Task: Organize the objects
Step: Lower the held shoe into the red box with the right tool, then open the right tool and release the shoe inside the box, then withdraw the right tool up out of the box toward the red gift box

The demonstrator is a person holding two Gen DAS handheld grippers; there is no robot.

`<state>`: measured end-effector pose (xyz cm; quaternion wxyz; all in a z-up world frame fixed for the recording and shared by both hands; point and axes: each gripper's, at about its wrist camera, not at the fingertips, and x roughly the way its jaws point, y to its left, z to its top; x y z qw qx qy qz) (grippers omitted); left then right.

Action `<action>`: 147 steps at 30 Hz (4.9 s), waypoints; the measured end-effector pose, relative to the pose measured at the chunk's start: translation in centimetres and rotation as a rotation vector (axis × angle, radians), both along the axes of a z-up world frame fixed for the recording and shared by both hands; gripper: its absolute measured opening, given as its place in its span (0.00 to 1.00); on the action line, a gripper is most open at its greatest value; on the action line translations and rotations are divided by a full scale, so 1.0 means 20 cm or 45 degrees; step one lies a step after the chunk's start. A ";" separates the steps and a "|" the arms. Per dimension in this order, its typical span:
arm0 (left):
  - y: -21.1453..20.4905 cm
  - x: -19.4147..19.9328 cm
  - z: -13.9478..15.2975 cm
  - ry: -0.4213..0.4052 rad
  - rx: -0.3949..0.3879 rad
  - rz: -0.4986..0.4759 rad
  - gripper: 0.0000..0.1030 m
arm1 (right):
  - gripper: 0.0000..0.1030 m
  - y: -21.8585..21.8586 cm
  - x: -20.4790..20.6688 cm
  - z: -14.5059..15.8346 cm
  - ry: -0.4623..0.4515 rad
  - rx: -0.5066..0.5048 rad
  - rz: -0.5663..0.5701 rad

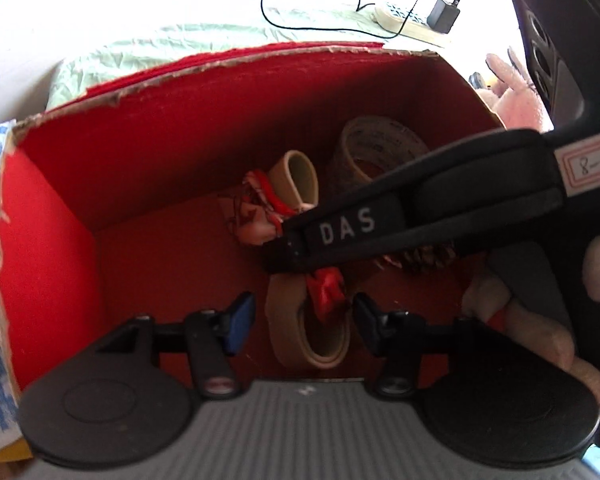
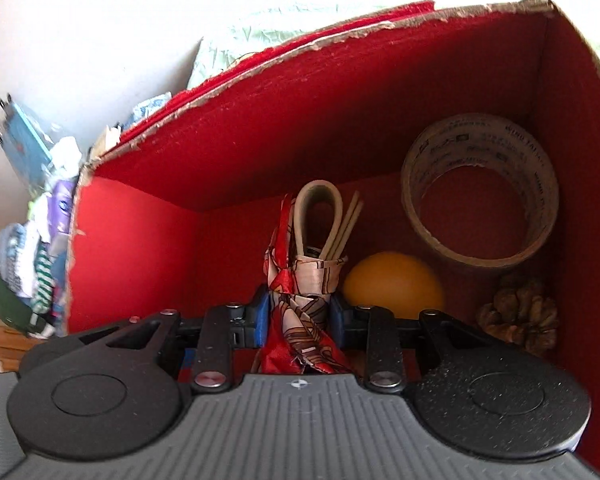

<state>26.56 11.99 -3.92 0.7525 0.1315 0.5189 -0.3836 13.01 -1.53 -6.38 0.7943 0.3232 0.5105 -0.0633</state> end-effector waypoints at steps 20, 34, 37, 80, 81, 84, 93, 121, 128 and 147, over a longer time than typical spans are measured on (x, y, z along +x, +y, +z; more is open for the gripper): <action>0.05 0.00 0.00 -0.064 -0.041 0.153 0.68 | 0.33 0.02 -0.11 0.07 -0.067 -0.084 0.026; -0.01 -0.04 -0.03 -0.253 0.082 0.191 0.75 | 0.34 0.01 -0.12 0.13 -0.124 -0.143 -0.002; -0.02 -0.04 -0.03 -0.267 0.085 0.197 0.75 | 0.34 -0.03 -0.15 0.13 -0.129 -0.124 -0.016; -0.01 -0.06 -0.02 -0.368 0.085 0.270 0.78 | 0.31 -0.04 -0.08 0.08 -0.190 -0.121 -0.023; -0.02 -0.06 -0.02 -0.371 0.088 0.272 0.78 | 0.31 -0.04 -0.08 0.07 -0.193 -0.119 -0.021; -0.02 -0.07 -0.02 -0.385 0.105 0.276 0.78 | 0.30 -0.04 -0.07 0.06 -0.201 -0.116 -0.018; -0.03 -0.07 -0.02 -0.408 0.128 0.287 0.81 | 0.29 -0.08 -0.12 0.05 -0.225 -0.098 -0.026; 0.32 -0.50 0.39 -0.574 0.083 0.395 0.89 | 0.30 0.13 -0.54 0.39 -0.618 -0.093 -0.030; 0.42 -0.58 0.39 -0.561 0.090 0.431 0.91 | 0.30 0.20 -0.61 0.39 -0.641 -0.027 0.017; 0.61 -0.68 0.25 -0.443 0.153 0.460 0.92 | 0.34 0.38 -0.69 0.25 -0.564 0.060 0.201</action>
